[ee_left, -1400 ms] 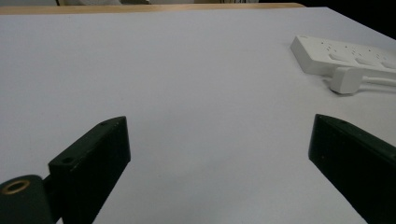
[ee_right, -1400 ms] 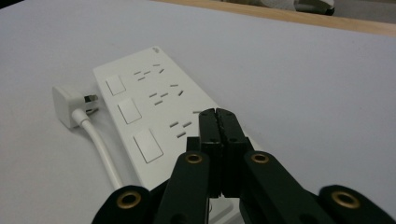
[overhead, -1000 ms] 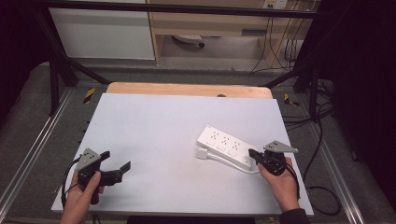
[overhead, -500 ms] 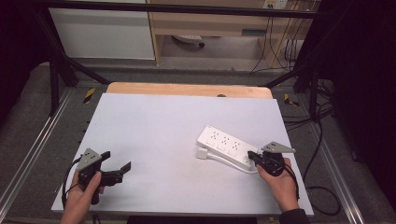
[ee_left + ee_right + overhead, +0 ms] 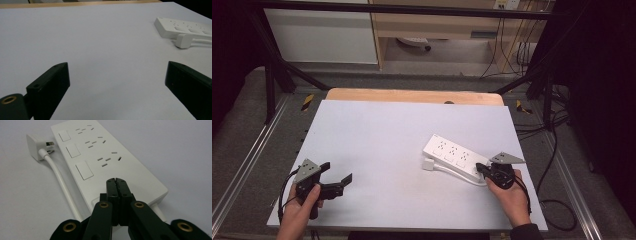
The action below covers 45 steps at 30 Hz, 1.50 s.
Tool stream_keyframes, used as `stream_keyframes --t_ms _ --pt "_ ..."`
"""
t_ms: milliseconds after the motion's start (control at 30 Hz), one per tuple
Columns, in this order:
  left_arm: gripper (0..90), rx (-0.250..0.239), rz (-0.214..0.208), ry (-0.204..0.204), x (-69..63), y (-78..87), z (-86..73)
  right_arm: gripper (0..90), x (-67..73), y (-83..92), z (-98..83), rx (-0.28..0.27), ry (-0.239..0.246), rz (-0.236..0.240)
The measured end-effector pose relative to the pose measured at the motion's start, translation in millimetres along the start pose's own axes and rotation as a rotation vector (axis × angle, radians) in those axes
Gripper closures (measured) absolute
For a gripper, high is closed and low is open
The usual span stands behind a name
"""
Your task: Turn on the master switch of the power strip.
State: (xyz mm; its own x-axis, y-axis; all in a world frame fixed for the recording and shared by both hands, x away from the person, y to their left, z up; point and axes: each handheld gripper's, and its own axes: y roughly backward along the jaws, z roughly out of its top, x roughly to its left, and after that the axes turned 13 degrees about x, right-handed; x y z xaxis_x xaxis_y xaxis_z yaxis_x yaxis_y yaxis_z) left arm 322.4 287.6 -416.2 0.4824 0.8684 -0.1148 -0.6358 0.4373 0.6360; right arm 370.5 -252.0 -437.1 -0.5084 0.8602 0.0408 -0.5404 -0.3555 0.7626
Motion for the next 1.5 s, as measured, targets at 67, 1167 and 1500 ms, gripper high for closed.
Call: stream_keyframes --t_ms 67,1167,1500 --pt "5.6 0.0 -0.002 0.0 -0.2 -0.2 0.1 90.0 -0.1 -0.6 -0.1 0.003 0.004 -0.003" --pt "5.8 0.017 0.001 -0.015 -1.9 -2.1 -0.2 90.0 -2.1 -2.6 -1.5 0.002 -0.017 0.011" --pt "5.8 0.02 0.001 -0.015 -1.9 -2.2 -0.4 90.0 -1.7 -2.7 -2.1 -0.001 -0.025 0.014"
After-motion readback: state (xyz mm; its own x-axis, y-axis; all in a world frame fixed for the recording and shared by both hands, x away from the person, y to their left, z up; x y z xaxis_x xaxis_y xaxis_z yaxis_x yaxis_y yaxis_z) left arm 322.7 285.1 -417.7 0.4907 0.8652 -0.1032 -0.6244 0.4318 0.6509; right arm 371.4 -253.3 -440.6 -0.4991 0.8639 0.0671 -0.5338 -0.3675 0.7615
